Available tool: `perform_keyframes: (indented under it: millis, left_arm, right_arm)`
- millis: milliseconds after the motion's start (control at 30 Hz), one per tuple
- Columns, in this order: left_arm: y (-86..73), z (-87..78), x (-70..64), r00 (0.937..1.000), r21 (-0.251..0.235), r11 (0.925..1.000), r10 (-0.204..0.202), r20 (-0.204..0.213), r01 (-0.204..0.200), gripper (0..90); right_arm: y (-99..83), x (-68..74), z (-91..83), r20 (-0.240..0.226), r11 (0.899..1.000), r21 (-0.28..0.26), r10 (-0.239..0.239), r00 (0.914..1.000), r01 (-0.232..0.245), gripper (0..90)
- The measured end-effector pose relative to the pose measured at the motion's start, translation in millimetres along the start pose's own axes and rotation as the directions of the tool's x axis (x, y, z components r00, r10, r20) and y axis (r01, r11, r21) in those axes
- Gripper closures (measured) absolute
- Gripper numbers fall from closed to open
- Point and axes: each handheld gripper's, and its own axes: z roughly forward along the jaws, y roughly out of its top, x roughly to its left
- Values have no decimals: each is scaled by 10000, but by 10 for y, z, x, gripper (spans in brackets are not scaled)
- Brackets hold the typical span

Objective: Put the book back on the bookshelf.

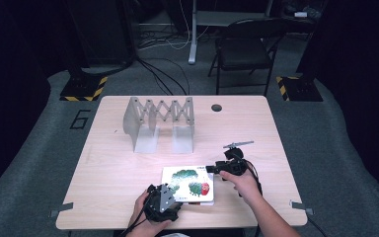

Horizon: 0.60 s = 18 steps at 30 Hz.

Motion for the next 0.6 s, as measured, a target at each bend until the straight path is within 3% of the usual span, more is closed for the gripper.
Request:
perform_keyframes:
  millis: [233, 433, 600]
  left_arm:
    - [9, 11, -8, 9999, 26, 9999, -114, -105, 115, 184]
    - [7, 33, -15, 9994, -153, 9997, -174, -302, 170, 184]
    - [6, 34, -10, 9996, -154, 9997, -180, -205, 176, 183]
  right_arm:
    - [201, -13, 30, 277, 9973, 717, -198, 9994, 177, 404]
    - [272, -18, 176, 92, 9920, 1257, -110, 9999, 98, 402]
    - [247, -43, 258, -191, 9887, 1498, -31, 9998, 59, 388]
